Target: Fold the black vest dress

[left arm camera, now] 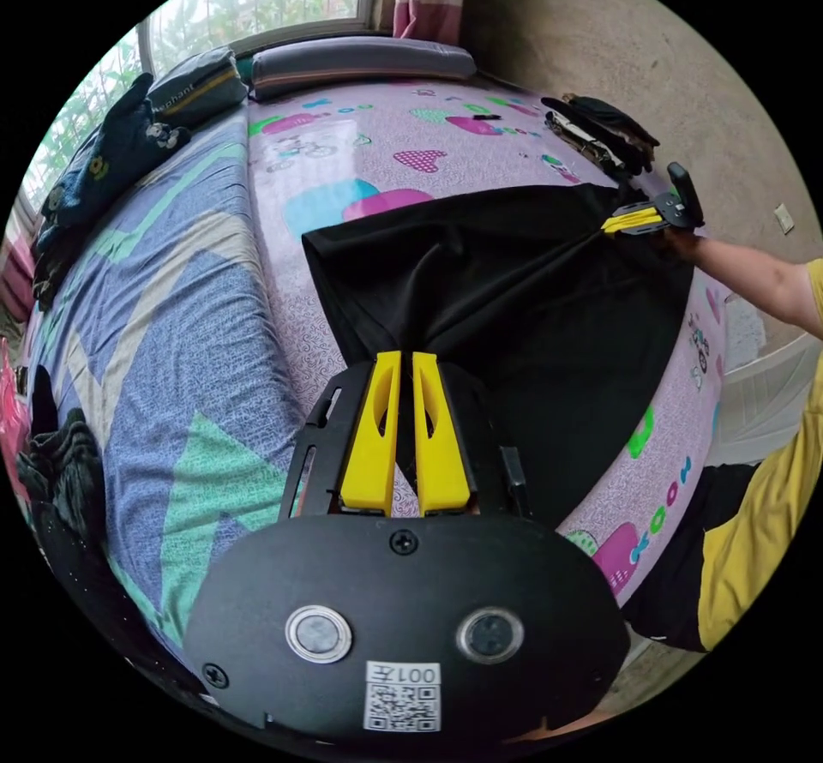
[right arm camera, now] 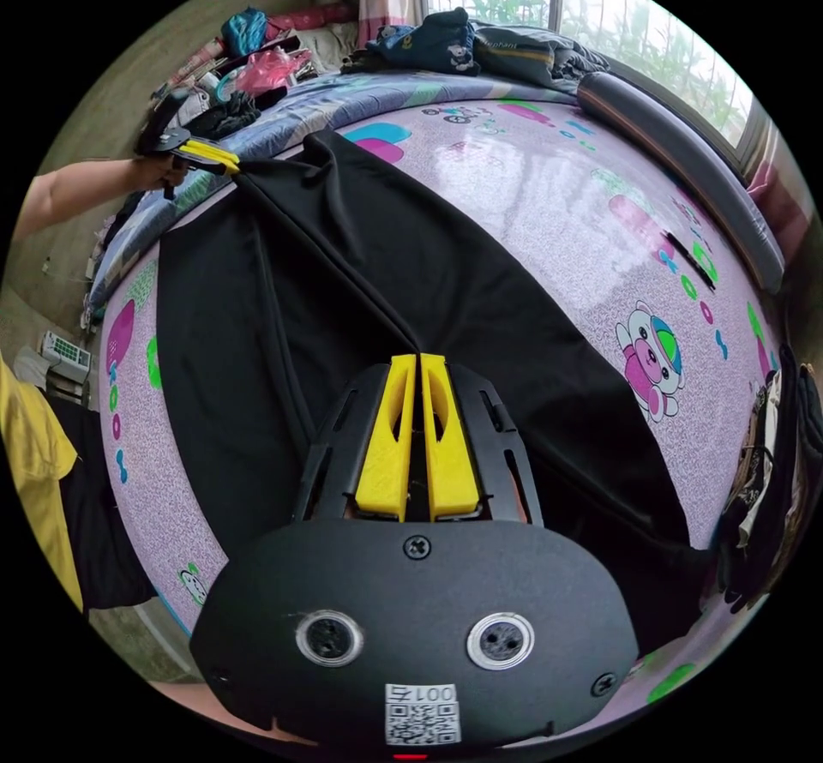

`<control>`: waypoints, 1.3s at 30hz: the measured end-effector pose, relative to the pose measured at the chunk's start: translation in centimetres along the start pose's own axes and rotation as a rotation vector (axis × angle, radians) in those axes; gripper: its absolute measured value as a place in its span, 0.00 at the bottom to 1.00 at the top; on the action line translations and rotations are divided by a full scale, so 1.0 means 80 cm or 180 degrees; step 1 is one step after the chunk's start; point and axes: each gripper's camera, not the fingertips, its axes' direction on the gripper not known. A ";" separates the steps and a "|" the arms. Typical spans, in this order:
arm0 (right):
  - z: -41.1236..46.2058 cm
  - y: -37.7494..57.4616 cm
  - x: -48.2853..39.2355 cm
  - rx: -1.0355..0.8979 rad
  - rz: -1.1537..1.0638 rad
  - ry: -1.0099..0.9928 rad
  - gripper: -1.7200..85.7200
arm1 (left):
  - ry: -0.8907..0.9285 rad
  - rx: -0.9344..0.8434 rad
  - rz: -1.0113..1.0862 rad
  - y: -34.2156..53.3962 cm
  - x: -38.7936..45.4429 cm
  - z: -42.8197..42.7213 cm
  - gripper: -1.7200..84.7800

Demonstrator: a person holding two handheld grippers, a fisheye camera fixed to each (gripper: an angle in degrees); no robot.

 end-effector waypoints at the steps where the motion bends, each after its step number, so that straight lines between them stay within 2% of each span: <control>1: -0.001 -0.001 -0.001 0.0003 -0.0003 0.0002 0.02 | -0.0013 0.0044 -0.0040 0.003 0.001 0.002 0.01; 4: -0.003 -0.005 -0.006 -0.0007 -0.0041 -0.0001 0.02 | -0.0096 0.0155 0.0008 0.008 0.012 0.000 0.01; 10: -0.004 -0.013 -0.012 -0.0033 -0.0037 -0.0003 0.02 | -0.0231 -0.0029 0.0181 0.028 0.038 0.019 0.01; 19: -0.020 -0.022 -0.016 -0.0051 -0.0108 -0.0060 0.02 | -0.0326 -0.0017 -0.0247 0.073 0.040 0.027 0.00; 23: -0.055 -0.033 -0.023 0.0283 -0.0092 -0.0155 0.02 | -0.0392 0.0270 -0.0454 0.069 0.050 0.011 0.01; 27: -0.065 -0.085 -0.045 0.0802 -0.0016 -0.0491 0.02 | -0.0423 0.0233 -0.0509 0.055 0.068 0.032 0.00; 31: -0.034 -0.155 -0.085 0.0844 -0.0179 -0.0757 0.02 | -0.0528 0.0210 -0.0417 0.046 0.091 0.072 0.00; 34: -0.018 -0.208 -0.114 0.0833 -0.0528 -0.0712 0.02 | -0.0433 0.0246 -0.0667 0.053 0.094 0.084 0.01; 39: -0.002 -0.321 -0.107 0.0615 -0.0792 -0.0934 0.02 | -0.0184 0.0285 -0.1788 0.114 0.077 0.093 0.02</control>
